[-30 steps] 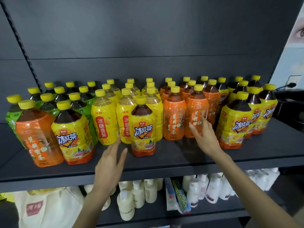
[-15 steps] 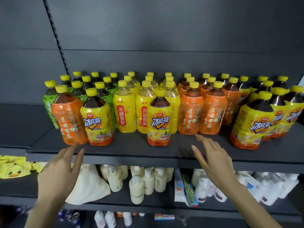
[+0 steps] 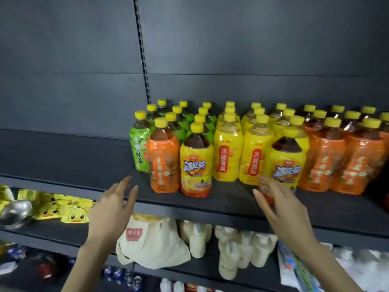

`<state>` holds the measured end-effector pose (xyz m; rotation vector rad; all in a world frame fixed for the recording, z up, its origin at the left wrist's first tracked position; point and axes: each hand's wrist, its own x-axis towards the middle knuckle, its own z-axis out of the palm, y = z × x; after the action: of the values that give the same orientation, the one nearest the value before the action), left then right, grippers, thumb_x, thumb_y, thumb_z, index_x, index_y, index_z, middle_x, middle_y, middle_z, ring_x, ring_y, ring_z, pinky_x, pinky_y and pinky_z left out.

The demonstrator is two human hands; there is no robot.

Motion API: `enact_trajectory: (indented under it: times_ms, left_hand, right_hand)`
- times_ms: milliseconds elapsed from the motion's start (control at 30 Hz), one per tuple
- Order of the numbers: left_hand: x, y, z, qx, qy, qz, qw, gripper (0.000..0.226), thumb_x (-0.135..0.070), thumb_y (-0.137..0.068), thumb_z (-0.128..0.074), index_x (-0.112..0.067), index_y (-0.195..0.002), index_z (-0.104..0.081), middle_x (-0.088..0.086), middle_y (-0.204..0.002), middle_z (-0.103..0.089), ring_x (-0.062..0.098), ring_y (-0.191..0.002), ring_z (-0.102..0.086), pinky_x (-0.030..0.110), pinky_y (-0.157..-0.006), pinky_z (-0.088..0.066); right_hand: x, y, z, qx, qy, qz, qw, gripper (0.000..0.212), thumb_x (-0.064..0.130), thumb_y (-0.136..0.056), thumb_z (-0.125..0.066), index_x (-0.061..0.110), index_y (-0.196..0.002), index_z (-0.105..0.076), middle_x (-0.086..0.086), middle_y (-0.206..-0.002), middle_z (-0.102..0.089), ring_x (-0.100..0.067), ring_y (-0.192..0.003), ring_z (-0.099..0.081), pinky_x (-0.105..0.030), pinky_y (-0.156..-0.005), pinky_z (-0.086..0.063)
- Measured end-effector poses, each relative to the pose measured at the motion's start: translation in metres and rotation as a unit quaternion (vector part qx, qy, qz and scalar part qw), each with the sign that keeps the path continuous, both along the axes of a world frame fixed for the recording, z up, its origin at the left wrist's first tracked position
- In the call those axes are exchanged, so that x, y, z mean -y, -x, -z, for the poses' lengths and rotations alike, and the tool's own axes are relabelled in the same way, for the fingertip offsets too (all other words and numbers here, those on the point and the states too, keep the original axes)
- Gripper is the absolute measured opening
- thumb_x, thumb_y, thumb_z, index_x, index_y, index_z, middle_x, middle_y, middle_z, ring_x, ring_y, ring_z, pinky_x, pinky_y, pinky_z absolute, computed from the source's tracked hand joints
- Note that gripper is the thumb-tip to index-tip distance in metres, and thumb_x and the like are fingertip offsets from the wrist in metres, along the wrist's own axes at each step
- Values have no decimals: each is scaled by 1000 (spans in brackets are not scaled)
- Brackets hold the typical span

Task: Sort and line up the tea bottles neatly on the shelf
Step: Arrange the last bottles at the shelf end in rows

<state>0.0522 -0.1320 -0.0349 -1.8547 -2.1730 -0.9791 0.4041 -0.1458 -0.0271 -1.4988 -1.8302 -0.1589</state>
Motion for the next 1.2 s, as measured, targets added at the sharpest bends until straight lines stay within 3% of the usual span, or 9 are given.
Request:
enact_trajectory:
  times_ms: [167, 333, 533, 633, 733, 867, 967, 1067, 1200]
  left_hand:
    - [-39, 29, -18, -15, -11, 35, 999, 51, -48, -94, -37, -22, -138, -43, 1, -120, -61, 28, -109, -57, 40, -71, -46]
    - [-79, 13, -36, -8, 17, 115, 993, 84, -69, -82, -32, -24, -150, -11, 2, -138, -48, 25, -120, -50, 42, -79, -48]
    - [-104, -12, -20, 142, 20, 208, 968, 99, -76, -72, -48, -41, -144, 9, 1, -151, -27, 30, -123, -49, 48, -83, -51]
    - [-113, -12, -10, 249, 0, 260, 933, 104, -75, -66, -61, -45, -143, 2, 0, -149, -28, 25, -127, -44, 49, -92, -48]
    - [-118, -10, -8, 328, 3, 288, 900, 111, -69, -57, -73, -46, -143, -8, -3, -147, -30, 16, -126, -44, 48, -97, -47]
    - [-119, -11, -9, 344, -3, 279, 897, 107, -51, -54, -82, -48, -139, -18, -2, -144, -30, 9, -120, -38, 37, -96, -44]
    - [-116, -8, -7, 334, 19, 278, 900, 109, -69, -49, -79, -55, -137, -15, -5, -142, -36, 12, -120, -46, 42, -95, -46]
    - [-115, -6, -3, 325, 54, 268, 905, 113, -82, -43, -71, -61, -135, -9, -8, -136, -49, 20, -118, -55, 54, -92, -48]
    - [-108, -13, -4, 367, 55, 279, 886, 117, -76, -41, -76, -46, -139, -20, -9, -129, -54, 16, -114, -57, 50, -92, -50]
  right_hand:
    - [-38, 63, -11, 1, -14, -16, 1000, 56, 49, -92, -37, 16, -136, -46, -2, -129, -55, -20, -118, -53, -29, -80, -44]
    - [-76, 113, -27, -18, -25, -42, 999, 72, 58, -89, -41, 27, -150, -18, -2, -149, -25, -17, -134, -32, -28, -88, -44]
    - [-104, 137, -15, -101, 7, -91, 991, 88, 52, -84, -61, 50, -143, 5, 5, -152, -12, -11, -135, -28, -24, -92, -43]
    - [-110, 140, -7, -200, 20, -108, 974, 95, 51, -77, -69, 55, -139, 2, 12, -150, -16, 4, -129, -25, -25, -98, -40]
    - [-114, 140, 1, -273, 26, -117, 954, 95, 56, -70, -73, 58, -138, -6, 11, -149, -27, -5, -135, -33, -36, -105, -43]
    - [-112, 141, 3, -286, 27, -99, 953, 94, 49, -70, -77, 46, -141, -16, 7, -144, -32, -7, -131, -39, -32, -101, -45]
    - [-109, 143, 4, -296, 3, -79, 952, 92, 43, -70, -80, 38, -141, -22, 5, -142, -35, -6, -127, -42, -19, -95, -47]
    - [-105, 140, 3, -314, 6, -64, 947, 97, 48, -64, -82, 34, -141, -25, 7, -138, -38, -7, -126, -44, -33, -96, -50]
    - [-96, 135, 0, -323, 25, -51, 945, 101, 60, -56, -80, 42, -138, -24, 8, -139, -39, -11, -128, -44, -43, -98, -48]
